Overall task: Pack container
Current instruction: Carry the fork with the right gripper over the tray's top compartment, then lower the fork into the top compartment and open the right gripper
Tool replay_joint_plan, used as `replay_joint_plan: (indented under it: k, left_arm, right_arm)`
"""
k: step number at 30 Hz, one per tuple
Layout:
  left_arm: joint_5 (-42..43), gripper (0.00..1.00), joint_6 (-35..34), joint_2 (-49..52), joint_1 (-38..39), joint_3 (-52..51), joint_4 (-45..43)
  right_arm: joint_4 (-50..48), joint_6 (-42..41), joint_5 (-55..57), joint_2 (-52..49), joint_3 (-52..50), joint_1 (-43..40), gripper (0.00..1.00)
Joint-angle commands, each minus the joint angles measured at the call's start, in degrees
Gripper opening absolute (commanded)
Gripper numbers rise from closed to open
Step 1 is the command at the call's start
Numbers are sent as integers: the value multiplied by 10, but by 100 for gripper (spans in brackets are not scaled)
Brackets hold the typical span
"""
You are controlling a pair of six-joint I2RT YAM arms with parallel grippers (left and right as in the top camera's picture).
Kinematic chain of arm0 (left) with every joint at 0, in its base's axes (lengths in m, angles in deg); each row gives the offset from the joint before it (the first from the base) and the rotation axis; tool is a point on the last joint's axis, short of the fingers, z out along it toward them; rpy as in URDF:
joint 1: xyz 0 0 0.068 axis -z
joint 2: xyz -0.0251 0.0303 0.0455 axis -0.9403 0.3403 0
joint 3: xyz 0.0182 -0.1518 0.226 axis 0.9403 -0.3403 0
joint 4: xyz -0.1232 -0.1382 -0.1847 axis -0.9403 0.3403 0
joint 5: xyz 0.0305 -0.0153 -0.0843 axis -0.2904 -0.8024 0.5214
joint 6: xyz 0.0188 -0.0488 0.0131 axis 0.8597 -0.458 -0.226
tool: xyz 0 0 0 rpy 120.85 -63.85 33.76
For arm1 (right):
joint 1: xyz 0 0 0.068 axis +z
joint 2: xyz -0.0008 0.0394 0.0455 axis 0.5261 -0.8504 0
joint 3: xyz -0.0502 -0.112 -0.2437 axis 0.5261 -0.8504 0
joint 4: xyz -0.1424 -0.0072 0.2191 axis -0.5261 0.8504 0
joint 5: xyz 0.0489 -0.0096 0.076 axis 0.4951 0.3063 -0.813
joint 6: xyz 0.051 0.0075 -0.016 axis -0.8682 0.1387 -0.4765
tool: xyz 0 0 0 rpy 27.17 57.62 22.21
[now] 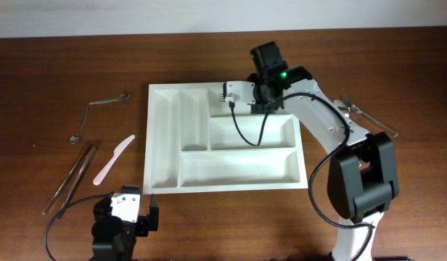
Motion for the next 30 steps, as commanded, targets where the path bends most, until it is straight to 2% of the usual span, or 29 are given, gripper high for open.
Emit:
replay_joint_plan:
  k: [1, 12, 25, 27, 30]
  left_arm:
    - [-5, 99, 7, -4, 2, -2, 1]
    - [-5, 99, 7, -4, 2, -2, 1]
    - [-5, 99, 7, -4, 2, -2, 1]
    - [-5, 99, 7, -4, 2, -2, 1]
    - [-5, 99, 7, -4, 2, -2, 1]
  right_arm:
    - [-3, 4, -31, -5, 10, -21, 4]
    - [-7, -12, -82, -30, 10, -35, 4]
    - [-7, -12, -86, -43, 10, -34, 4]
    - [-7, -12, -86, -43, 10, -34, 15]
    - [-7, -12, -86, -43, 10, -34, 20]
